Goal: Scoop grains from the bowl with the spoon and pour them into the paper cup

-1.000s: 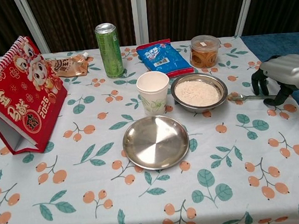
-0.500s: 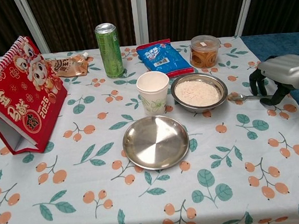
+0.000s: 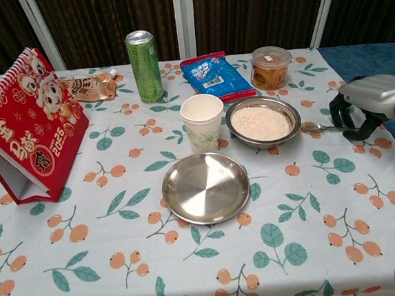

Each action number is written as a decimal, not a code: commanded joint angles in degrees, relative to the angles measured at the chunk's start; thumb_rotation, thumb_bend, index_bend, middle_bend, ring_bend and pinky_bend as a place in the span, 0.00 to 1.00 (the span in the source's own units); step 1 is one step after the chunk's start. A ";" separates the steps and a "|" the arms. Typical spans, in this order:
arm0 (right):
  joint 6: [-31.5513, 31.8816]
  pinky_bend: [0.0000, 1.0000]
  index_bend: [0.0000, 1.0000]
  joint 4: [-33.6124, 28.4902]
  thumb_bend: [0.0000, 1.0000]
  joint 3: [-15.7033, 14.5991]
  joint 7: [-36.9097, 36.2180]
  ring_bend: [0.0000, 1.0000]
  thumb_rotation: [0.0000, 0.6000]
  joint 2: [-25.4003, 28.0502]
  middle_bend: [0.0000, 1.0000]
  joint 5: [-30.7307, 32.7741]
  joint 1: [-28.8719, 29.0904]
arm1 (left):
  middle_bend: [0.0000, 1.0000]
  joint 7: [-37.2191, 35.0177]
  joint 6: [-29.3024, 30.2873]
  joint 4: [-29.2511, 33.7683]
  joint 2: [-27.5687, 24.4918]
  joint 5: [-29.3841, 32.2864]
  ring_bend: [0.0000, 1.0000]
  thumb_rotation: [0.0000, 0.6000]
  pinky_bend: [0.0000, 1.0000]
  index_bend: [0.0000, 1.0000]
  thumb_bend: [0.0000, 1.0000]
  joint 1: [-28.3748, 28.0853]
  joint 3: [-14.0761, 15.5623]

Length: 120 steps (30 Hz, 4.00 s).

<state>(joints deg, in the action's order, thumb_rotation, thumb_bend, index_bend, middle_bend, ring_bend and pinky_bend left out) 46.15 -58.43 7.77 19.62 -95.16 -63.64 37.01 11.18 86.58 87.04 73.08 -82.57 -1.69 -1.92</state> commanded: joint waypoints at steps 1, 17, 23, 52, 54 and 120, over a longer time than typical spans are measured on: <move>0.22 0.03 0.56 -0.82 0.34 -0.08 -0.16 0.17 1.00 0.94 0.57 -0.50 0.00 | 0.10 -0.04 0.07 -0.02 -0.04 -0.04 0.05 1.00 0.11 0.13 0.26 0.05 0.01; -3.19 0.03 0.60 -22.49 0.35 0.69 10.54 0.18 1.00 19.95 0.59 -2.60 6.48 | 0.10 -0.04 0.95 0.38 -0.38 -0.66 0.05 1.00 0.11 0.13 0.26 0.26 -0.14; -8.00 0.03 0.60 -22.17 0.35 -0.16 19.71 0.18 1.00 17.11 0.60 3.02 12.91 | 0.10 -0.47 0.90 0.06 -0.24 -0.64 0.05 1.00 0.11 0.13 0.26 0.41 0.00; -4.02 0.00 0.63 -14.08 0.37 -12.20 51.50 0.18 1.00 4.19 0.60 29.49 34.01 | 0.10 -3.02 0.85 -2.56 0.57 -0.08 0.05 1.00 0.11 0.13 0.26 1.10 -0.11; -4.00 0.00 0.63 -13.87 0.37 -11.81 49.94 0.18 1.00 3.82 0.60 28.95 33.92 | 0.10 -3.07 0.81 -2.59 0.59 -0.05 0.05 1.00 0.11 0.13 0.26 1.12 -0.10; -2.36 0.00 0.63 -21.62 0.37 -4.56 42.36 0.19 1.00 8.72 0.60 10.42 33.94 | 0.10 -3.18 2.28 -2.59 0.93 -0.74 0.05 1.00 0.11 0.13 0.26 1.72 -0.28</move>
<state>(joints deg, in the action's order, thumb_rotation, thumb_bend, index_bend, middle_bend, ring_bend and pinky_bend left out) 43.44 -78.95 4.44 58.81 -86.84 -54.43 69.20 8.00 88.86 84.45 74.00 -83.30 0.02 -2.20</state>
